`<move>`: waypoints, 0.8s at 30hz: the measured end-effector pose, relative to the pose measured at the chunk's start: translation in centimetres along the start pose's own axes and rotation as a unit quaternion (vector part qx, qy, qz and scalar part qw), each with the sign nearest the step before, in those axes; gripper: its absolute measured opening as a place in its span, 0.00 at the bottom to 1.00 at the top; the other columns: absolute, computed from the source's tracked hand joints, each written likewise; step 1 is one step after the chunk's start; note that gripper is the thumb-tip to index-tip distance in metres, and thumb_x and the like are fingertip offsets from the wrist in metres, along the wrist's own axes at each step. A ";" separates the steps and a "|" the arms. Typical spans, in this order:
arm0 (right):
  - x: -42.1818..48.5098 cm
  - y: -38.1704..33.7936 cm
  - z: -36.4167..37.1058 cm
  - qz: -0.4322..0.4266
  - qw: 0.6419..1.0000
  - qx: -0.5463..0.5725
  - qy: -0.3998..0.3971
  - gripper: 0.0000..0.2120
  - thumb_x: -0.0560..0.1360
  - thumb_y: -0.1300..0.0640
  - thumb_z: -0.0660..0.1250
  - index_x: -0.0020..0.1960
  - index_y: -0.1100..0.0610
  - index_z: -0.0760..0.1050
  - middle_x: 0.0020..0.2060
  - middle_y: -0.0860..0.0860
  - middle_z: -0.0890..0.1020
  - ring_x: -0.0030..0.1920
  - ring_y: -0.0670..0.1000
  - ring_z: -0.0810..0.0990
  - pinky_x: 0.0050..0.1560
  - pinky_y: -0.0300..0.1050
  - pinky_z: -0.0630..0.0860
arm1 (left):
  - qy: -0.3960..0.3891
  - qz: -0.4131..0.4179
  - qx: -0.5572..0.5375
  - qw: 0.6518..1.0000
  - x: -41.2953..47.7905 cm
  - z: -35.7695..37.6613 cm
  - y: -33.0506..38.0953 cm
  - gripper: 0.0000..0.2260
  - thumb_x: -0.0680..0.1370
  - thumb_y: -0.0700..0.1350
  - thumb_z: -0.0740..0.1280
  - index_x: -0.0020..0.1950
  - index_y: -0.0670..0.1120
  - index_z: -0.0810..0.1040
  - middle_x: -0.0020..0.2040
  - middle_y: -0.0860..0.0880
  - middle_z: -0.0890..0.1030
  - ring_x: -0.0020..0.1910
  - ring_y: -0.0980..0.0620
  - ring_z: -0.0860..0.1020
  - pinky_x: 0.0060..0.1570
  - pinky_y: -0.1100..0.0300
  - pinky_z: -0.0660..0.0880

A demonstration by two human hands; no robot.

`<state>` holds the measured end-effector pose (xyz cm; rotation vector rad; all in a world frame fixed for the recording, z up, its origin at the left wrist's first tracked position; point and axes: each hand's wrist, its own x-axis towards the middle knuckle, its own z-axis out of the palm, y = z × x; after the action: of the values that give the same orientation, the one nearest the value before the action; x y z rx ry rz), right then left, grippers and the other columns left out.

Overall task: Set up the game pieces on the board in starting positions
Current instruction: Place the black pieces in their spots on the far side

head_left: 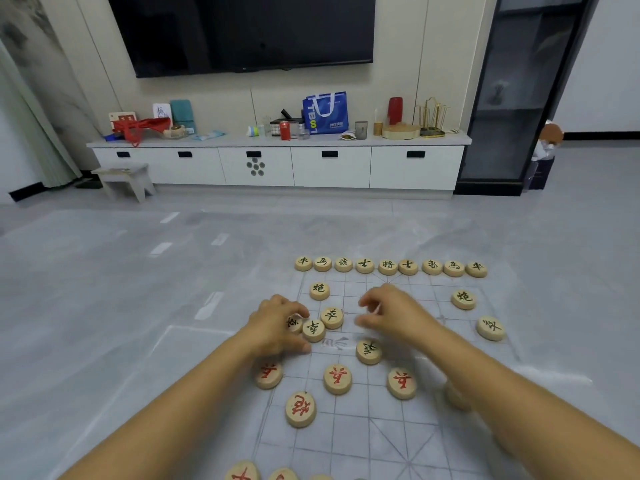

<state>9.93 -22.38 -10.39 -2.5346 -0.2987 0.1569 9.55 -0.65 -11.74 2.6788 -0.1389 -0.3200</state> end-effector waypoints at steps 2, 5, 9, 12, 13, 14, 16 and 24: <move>1.0 -2.0 2.0 0.025 0.999 -0.016 -0.033 0.26 0.70 0.47 0.70 0.64 0.54 0.69 0.57 0.51 0.72 0.55 0.52 0.74 0.55 0.46 0.73 | 0.038 -0.001 -0.007 0.999 0.1 0.6 0.0 0.22 0.68 0.53 0.74 0.60 0.57 0.74 0.62 0.51 0.67 0.64 0.50 0.64 0.65 0.55 0.63; 2.2 -2.9 3.4 0.038 0.997 -0.048 -0.044 0.28 0.69 0.46 0.70 0.65 0.54 0.67 0.60 0.53 0.69 0.57 0.54 0.73 0.54 0.48 0.73 | 0.059 -0.004 -0.028 0.998 0.4 0.8 -0.2 0.18 0.69 0.52 0.73 0.57 0.57 0.75 0.62 0.51 0.68 0.64 0.50 0.65 0.65 0.55 0.62; 3.2 -2.5 3.4 0.045 0.997 -0.059 -0.031 0.24 0.71 0.47 0.68 0.64 0.53 0.69 0.60 0.54 0.70 0.57 0.55 0.74 0.55 0.48 0.73 | 0.075 -0.019 -0.043 0.996 1.4 0.6 -0.5 0.16 0.70 0.53 0.72 0.56 0.56 0.76 0.61 0.50 0.69 0.63 0.49 0.66 0.64 0.54 0.64; 3.6 -1.5 3.1 0.044 0.997 -0.055 -0.036 0.24 0.71 0.49 0.69 0.65 0.51 0.70 0.60 0.54 0.72 0.57 0.55 0.75 0.55 0.48 0.74 | 0.094 -0.036 -0.045 0.994 2.2 0.6 -0.3 0.16 0.70 0.54 0.71 0.57 0.57 0.75 0.60 0.49 0.71 0.61 0.49 0.68 0.61 0.55 0.66; 3.7 -1.1 3.0 0.043 0.998 -0.038 -0.037 0.24 0.71 0.50 0.70 0.65 0.51 0.70 0.59 0.54 0.73 0.56 0.54 0.75 0.54 0.46 0.74 | 0.097 -0.041 -0.043 0.993 2.4 0.7 -0.2 0.17 0.71 0.54 0.71 0.58 0.57 0.75 0.60 0.49 0.71 0.61 0.48 0.68 0.60 0.56 0.65; 3.7 -0.7 2.9 0.042 0.998 -0.011 -0.039 0.24 0.71 0.52 0.70 0.65 0.51 0.71 0.57 0.54 0.75 0.54 0.53 0.76 0.51 0.43 0.74 | 0.098 -0.044 -0.041 0.993 2.6 0.7 -0.2 0.17 0.71 0.54 0.71 0.59 0.58 0.74 0.60 0.49 0.71 0.62 0.48 0.68 0.59 0.56 0.65; 3.7 -0.1 2.7 0.040 0.997 0.048 -0.044 0.23 0.70 0.55 0.71 0.64 0.52 0.72 0.48 0.51 0.76 0.44 0.47 0.76 0.40 0.35 0.70 | 0.096 -0.047 -0.042 0.993 2.9 0.8 -0.1 0.18 0.71 0.54 0.70 0.60 0.58 0.74 0.60 0.49 0.71 0.62 0.48 0.67 0.59 0.56 0.65; 4.0 1.0 3.2 0.045 0.990 0.124 -0.048 0.21 0.69 0.55 0.73 0.60 0.51 0.73 0.46 0.51 0.74 0.38 0.45 0.72 0.35 0.35 0.66 | 0.056 -0.008 -0.038 0.998 2.7 0.2 0.3 0.20 0.70 0.52 0.72 0.59 0.54 0.72 0.58 0.49 0.73 0.60 0.49 0.69 0.61 0.53 0.67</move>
<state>13.38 -20.48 -13.81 -2.2981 -0.1891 0.3299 12.08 -1.38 -12.39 2.6159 -0.0683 -0.1757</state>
